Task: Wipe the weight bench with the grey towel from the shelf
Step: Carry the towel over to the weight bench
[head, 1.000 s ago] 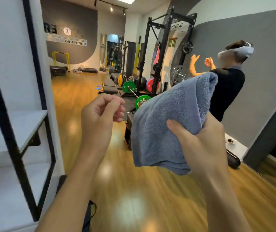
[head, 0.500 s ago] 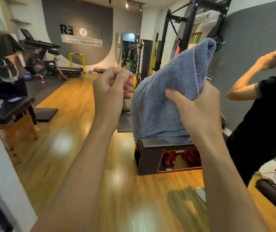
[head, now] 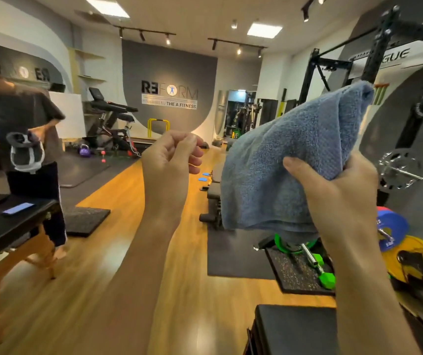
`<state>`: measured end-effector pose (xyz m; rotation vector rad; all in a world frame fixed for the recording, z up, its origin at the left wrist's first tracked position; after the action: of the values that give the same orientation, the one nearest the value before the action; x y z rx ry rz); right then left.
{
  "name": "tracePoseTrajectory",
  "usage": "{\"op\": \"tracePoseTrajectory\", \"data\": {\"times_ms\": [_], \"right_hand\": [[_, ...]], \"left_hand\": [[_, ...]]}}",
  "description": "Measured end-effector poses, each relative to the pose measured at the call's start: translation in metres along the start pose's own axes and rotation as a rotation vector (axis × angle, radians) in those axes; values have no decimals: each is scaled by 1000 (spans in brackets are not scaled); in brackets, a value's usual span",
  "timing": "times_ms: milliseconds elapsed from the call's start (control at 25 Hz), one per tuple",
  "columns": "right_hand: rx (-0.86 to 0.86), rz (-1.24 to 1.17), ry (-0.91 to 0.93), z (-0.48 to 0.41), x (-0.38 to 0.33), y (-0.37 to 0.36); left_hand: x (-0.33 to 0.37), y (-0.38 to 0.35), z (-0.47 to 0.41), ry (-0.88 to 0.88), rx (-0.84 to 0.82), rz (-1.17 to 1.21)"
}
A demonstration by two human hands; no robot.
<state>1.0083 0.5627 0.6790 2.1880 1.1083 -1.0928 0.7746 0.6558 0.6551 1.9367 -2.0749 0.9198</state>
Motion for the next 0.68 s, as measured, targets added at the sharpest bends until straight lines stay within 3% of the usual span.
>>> {"op": "tracePoseTrajectory", "data": {"times_ms": [280,480,680], "right_hand": [[-34,-45,-85,-241,180,-179],[-71,-48,-131,-408,332,-341],[-93,-113,-134,-568,402,-510]], "left_hand": [[-307,-60,-164,54,-108,52],[-538,-44,-273,111,-65,-37],[-705,-21,-424,88,-56,-96]]}}
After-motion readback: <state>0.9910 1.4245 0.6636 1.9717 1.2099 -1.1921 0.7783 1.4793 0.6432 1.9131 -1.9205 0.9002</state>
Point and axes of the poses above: each hand's wrist, its own z-axis away from the middle knuckle, its own y-axis out of the back of the hand, x = y × z, the point moved 9 cm from there along -z, towards the middle knuckle, and after that the axes turned 14 degrees about -y, right-handed, at the moved point
